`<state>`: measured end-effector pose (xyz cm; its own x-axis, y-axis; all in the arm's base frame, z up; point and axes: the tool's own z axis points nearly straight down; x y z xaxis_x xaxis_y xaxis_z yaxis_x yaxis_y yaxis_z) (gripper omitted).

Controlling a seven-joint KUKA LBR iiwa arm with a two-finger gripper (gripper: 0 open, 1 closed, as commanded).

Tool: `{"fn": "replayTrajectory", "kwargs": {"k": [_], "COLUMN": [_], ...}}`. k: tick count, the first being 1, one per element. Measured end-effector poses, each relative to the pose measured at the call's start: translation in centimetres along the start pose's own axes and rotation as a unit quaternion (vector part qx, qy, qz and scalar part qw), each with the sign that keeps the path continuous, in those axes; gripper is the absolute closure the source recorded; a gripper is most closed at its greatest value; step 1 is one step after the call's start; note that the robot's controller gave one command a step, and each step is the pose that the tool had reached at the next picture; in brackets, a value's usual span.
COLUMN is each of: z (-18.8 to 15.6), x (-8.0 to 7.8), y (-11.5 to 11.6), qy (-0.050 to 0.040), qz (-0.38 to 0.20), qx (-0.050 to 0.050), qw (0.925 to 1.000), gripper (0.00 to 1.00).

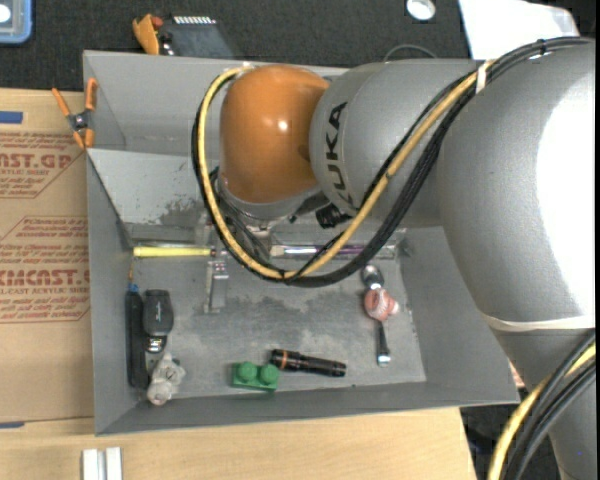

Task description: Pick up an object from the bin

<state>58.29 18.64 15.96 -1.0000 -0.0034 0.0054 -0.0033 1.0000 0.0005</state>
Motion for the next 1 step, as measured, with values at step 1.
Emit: {"fn": "replayTrajectory", "kwargs": {"k": [1], "z": [-0.52], "x": [-0.16], "y": [-0.11], "qy": [-0.0034], "qz": [0.001], "qx": [-0.001], "qw": [1.0], "gripper": [0.0]}}
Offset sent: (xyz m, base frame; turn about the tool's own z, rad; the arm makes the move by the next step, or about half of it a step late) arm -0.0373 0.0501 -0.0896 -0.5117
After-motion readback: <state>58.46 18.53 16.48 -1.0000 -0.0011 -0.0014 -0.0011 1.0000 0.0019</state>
